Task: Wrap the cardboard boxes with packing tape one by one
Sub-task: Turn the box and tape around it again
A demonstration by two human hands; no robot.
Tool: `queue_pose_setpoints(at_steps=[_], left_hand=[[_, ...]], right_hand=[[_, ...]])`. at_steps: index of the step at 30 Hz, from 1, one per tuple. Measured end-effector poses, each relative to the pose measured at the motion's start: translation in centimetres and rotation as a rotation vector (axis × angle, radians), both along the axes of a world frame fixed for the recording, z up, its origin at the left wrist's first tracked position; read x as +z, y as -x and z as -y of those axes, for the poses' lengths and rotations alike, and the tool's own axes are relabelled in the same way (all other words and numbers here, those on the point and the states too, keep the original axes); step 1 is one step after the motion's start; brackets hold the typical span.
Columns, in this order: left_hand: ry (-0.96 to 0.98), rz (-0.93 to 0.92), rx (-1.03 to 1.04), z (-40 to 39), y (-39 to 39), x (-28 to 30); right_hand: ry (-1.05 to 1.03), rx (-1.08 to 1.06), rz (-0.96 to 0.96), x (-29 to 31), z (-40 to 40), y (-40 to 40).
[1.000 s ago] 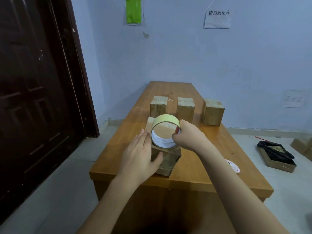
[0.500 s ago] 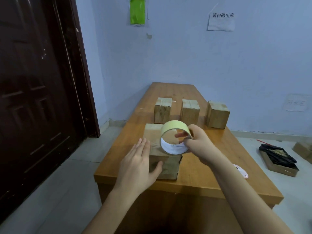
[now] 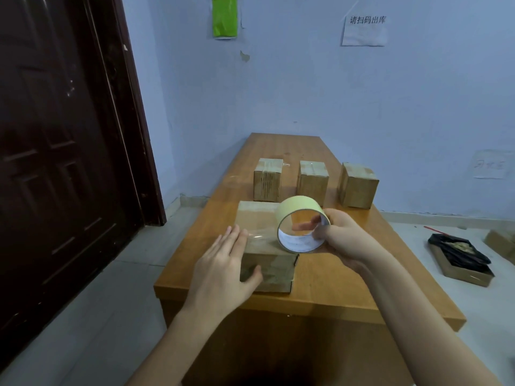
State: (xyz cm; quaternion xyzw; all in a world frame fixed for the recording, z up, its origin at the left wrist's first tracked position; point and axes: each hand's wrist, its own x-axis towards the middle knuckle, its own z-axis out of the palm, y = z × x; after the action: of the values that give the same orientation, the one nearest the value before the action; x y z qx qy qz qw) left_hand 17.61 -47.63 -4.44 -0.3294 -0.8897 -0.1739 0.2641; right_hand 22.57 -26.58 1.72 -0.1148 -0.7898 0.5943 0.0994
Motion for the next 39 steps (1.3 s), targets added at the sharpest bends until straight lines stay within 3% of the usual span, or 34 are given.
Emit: queue_pose_setpoints(at_steps=[5,11,17,21,24,31,36,39], left_hand=[[-0.016,0.029,-0.007,-0.2,0.1,0.2],[-0.024,0.042,-0.004,-0.3,-0.1,0.1],[-0.018,0.036,-0.024,-0.1,0.2,0.0],[-0.010,0.044,-0.029,-0.3,0.3,0.0],[-0.002,0.046,-0.007,-0.3,0.2,0.0],[-0.027,0.061,-0.023,-0.3,0.4,0.1],[-0.030,0.087,-0.020,-0.2,0.4,0.0],[-0.019,0.090,-0.024,-0.2,0.4,0.3]], right_hand=[[0.081,-0.147,-0.071,-1.3,0.2,-0.2],[0.092,-0.055,-0.053,-2.8,1.1,-0.2],[0.429,-0.174,-0.059,-3.2,-1.0,-1.5],[0.406,-0.205,-0.101,-4.4,-0.5,-1.5],[0.385,-0.110,-0.058,-5.1,0.2,-1.5],[0.486,-0.164,-0.112,-5.6,-0.1,-0.8],[0.670,-0.169,-0.069,-7.6,0.3,-1.1],[0.564,-0.221,-0.037,-8.4,0.3,-1.0]])
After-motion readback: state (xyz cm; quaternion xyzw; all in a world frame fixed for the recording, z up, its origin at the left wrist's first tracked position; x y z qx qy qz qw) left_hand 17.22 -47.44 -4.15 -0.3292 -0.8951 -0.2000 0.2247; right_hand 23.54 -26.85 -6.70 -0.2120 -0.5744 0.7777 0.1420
